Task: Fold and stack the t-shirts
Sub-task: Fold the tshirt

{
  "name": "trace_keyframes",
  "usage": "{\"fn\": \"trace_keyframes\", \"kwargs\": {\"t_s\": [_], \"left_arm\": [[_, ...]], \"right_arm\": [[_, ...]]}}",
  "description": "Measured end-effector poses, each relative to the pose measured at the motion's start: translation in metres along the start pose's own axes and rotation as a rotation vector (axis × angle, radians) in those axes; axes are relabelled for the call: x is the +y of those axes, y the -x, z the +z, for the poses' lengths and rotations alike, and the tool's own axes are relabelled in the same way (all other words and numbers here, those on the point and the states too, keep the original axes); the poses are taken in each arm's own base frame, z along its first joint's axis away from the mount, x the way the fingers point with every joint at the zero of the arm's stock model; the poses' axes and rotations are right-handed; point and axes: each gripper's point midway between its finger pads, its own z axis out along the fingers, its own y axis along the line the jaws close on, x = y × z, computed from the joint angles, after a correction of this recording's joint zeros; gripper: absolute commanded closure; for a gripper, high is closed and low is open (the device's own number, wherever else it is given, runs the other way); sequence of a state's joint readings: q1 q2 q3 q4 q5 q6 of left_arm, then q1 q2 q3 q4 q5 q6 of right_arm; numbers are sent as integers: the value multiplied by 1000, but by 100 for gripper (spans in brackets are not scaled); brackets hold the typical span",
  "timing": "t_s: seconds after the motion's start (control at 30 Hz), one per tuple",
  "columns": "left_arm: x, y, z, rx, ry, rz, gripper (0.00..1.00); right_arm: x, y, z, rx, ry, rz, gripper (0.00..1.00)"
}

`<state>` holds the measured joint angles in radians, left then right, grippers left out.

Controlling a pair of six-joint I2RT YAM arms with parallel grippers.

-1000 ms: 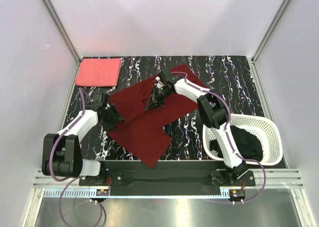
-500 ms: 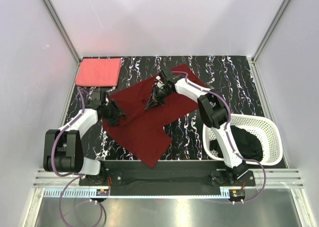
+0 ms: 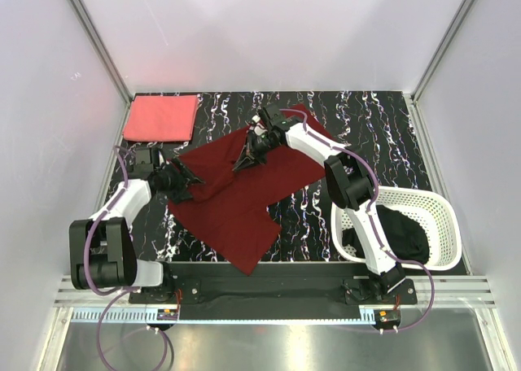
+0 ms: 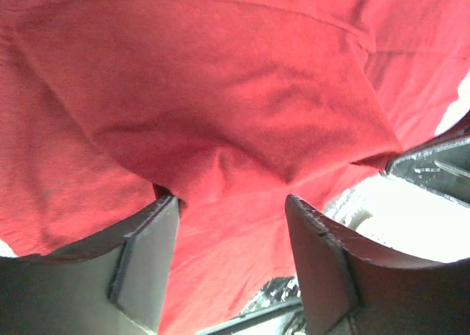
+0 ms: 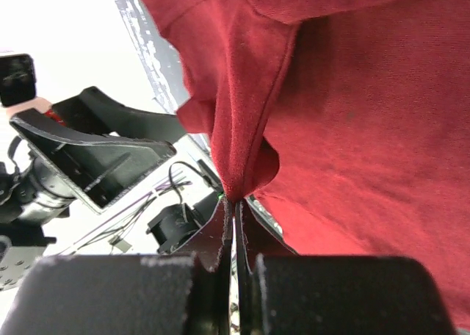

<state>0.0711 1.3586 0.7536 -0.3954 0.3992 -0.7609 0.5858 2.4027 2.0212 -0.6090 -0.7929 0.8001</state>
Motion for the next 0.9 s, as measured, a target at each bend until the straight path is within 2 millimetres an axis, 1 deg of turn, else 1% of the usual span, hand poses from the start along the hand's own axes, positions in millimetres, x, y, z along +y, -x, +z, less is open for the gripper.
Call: {"fn": "trace_keyframes", "kwargs": {"t_s": [0.23,0.3,0.33,0.43,0.47,0.53,0.63,0.7,0.8,0.83,0.9], "left_arm": [[-7,-7,10,64,-60,-2,28],[-6,-9,12,66,-79,3,29],[-5,-11,14,68,-86,3,31],[2,-21,19,80,-104,-13,54],[3,-23,20,84,-106,-20,66],[2,-22,21,80,-114,-16,76],[-2,-15,19,59,-117,6,87],[-7,-9,14,39,-116,30,94],[-19,0,2,5,-125,66,96],[-23,2,-3,-3,-129,74,100],[-30,5,-11,-8,-130,79,100]], "right_arm": [[6,3,-3,-2,17,4,100],[5,3,-3,-2,16,10,100],[5,3,-3,-1,16,12,100],[3,4,-1,1,14,18,100],[2,4,0,2,12,21,100],[-1,4,1,5,9,27,100],[-2,4,2,7,6,30,100],[-2,3,2,8,5,29,100],[-4,2,2,11,0,27,100],[-5,2,2,13,-2,26,100],[-6,1,2,17,-8,28,100]]}}
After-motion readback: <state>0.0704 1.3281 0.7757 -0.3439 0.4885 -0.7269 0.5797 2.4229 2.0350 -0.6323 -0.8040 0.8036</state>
